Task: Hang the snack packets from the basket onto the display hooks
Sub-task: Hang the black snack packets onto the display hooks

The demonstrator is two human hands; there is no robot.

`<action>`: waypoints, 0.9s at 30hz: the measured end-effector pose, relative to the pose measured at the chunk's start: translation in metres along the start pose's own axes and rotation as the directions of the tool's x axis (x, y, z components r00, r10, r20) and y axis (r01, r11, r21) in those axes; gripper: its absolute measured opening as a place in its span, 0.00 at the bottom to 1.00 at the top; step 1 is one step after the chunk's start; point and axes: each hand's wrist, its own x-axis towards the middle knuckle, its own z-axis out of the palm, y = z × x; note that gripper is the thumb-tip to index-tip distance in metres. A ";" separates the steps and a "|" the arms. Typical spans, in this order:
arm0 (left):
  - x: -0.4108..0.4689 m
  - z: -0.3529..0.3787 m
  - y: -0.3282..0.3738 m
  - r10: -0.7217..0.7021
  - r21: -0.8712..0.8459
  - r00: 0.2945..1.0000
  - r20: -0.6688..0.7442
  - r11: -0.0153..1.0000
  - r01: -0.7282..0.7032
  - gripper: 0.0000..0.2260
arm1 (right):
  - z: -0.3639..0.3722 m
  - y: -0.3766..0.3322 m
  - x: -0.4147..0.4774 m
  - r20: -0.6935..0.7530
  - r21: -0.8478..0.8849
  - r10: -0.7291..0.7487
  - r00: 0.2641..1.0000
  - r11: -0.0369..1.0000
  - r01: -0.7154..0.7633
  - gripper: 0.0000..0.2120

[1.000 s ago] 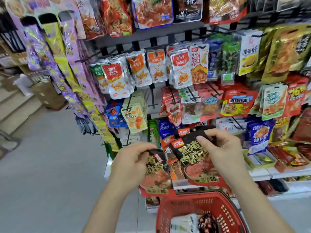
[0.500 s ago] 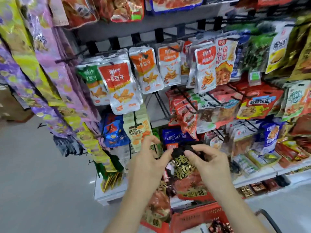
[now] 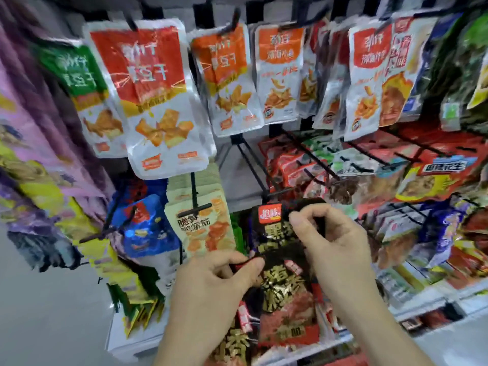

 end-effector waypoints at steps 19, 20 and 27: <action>0.000 0.019 -0.015 0.210 0.080 0.968 -0.136 0.976 -0.201 0.11 | 0.014 0.020 0.024 -0.063 -0.012 -0.190 0.980 0.982 0.189 0.07; 0.001 0.019 -0.015 0.218 0.078 0.965 -0.143 0.975 -0.209 0.11 | 0.015 0.020 0.027 -0.071 -0.034 -0.191 0.979 0.981 0.189 0.07; 0.010 0.020 -0.017 0.274 0.128 0.941 -0.198 0.959 -0.253 0.08 | 0.018 0.023 0.032 -0.018 -0.144 -0.231 0.973 0.963 0.226 0.08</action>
